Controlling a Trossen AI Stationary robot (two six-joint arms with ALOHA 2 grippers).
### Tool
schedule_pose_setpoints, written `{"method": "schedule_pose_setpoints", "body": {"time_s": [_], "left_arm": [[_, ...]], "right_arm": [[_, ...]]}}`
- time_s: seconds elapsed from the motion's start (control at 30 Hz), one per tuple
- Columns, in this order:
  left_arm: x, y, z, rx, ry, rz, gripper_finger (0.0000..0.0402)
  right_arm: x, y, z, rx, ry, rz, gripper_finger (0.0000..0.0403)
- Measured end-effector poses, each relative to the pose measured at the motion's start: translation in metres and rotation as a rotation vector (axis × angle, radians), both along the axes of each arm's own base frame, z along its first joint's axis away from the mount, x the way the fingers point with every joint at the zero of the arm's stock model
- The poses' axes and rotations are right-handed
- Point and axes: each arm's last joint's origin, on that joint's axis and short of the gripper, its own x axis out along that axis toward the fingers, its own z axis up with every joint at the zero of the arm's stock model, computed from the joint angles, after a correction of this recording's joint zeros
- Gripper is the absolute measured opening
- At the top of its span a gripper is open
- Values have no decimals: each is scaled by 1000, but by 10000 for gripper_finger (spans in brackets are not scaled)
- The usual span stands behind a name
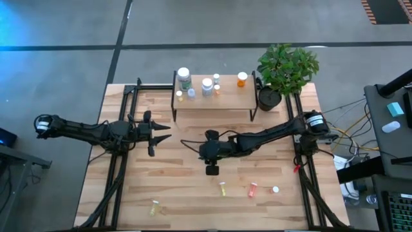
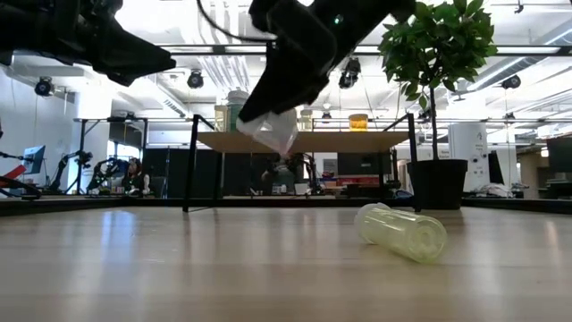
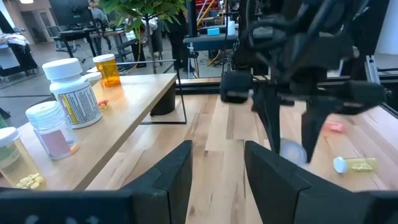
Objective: Pick and place medicine bottles onto shelf by color
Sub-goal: Put the transparent pill bottle on the shelf
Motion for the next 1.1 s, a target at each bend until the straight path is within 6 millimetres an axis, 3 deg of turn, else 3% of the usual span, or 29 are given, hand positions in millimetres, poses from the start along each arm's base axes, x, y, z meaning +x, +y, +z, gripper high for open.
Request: {"method": "schedule_pose_setpoints", "body": {"time_s": [0.37, 0.57, 0.83, 1.1], "left_arm": [[0, 0, -1, 0, 2, 0, 130], [0, 0, -1, 0, 3, 1, 130], [0, 0, -2, 1, 1, 8, 130], [0, 1, -2, 2, 0, 21, 130]], "right_arm": [[-23, -12, 20, -61, -90, -56, 135], [-46, -24, 27, -68, -262, -101, 135], [-77, -38, 23, -148, -458, -221, 135], [-82, -43, 23, -251, -485, -307, 137]]}}
